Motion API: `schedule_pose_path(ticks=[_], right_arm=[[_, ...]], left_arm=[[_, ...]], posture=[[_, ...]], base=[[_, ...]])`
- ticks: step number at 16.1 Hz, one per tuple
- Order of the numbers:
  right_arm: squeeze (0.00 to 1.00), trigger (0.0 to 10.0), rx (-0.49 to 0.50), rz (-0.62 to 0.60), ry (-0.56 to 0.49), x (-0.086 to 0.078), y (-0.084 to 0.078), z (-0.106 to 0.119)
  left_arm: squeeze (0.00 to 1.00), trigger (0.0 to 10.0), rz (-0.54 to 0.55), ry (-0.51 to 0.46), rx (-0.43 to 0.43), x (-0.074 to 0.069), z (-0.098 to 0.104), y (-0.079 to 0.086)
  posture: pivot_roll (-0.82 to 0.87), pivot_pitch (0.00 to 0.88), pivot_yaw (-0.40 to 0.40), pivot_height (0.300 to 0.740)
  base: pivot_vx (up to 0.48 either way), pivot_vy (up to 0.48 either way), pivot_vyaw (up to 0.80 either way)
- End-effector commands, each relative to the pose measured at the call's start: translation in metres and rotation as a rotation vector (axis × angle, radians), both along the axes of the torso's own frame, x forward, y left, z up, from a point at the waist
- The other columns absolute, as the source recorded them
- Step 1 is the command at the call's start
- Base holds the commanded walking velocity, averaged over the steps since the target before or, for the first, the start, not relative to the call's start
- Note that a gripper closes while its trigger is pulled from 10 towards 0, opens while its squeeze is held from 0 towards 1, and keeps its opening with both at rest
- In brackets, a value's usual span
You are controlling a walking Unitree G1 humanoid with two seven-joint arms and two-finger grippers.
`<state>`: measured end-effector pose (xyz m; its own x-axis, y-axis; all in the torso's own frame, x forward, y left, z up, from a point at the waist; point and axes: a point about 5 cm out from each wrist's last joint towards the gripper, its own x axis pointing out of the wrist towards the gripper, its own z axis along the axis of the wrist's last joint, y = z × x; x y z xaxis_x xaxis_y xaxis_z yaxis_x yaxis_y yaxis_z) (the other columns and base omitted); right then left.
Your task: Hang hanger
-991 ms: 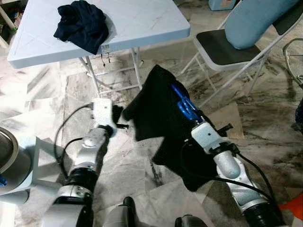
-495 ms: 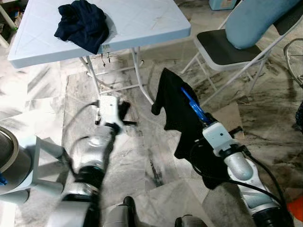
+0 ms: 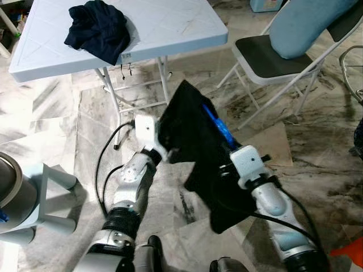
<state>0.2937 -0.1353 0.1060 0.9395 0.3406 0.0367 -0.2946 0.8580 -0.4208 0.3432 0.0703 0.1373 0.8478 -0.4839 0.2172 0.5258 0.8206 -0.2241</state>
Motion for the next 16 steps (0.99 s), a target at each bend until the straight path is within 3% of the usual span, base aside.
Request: schedule_pose_path(ticks=[1, 2, 5, 9, 10, 14, 16], right_arm=[[0.00, 10.0, 0.020, 0.024, -0.021, -0.002, 0.005, 0.006], [0.00, 10.0, 0.046, 0.059, -0.013, -0.003, 0.014, 0.009], [0.00, 10.0, 0.052, 0.075, -0.007, -0.005, 0.019, 0.010], [0.00, 10.0, 0.064, 0.092, 0.006, -0.008, 0.020, 0.012], [0.00, 10.0, 0.087, 0.084, 0.010, -0.008, 0.018, 0.016], [0.00, 10.0, 0.175, 0.047, 0.031, -0.002, 0.013, 0.022], [0.00, 10.0, 0.171, 0.078, 0.039, -0.001, 0.017, 0.025]], left_arm=[[1.00, 10.0, -0.020, -0.010, -0.001, -0.001, 0.001, -0.001], [1.00, 10.0, -0.056, -0.008, -0.021, -0.002, 0.002, -0.008], [1.00, 10.0, -0.103, -0.014, -0.038, -0.003, 0.004, -0.016], [1.00, 10.0, -0.082, 0.026, 0.039, -0.003, -0.007, -0.014], [0.00, 10.0, -0.068, 0.029, 0.064, -0.002, -0.011, -0.010], [0.00, 10.0, -0.074, 0.014, 0.106, -0.003, -0.013, -0.005], [0.00, 10.0, -0.065, 0.016, 0.114, 0.000, -0.013, -0.004]], posture=[[-0.14, 0.225, 0.070, 0.740], [-0.15, 0.227, 0.073, 0.740], [-0.15, 0.227, 0.075, 0.740], [-0.16, 0.229, 0.078, 0.740], [-0.16, 0.229, 0.078, 0.740], [-0.15, 0.229, 0.078, 0.740], [-0.15, 0.227, 0.077, 0.740]], base=[[0.000, 0.000, 0.00], [0.000, 0.000, 0.00], [0.000, 0.000, 0.00], [0.000, 0.000, 0.00], [0.000, 0.000, 0.00], [0.000, 0.000, 0.00], [0.000, 0.000, 0.00]])
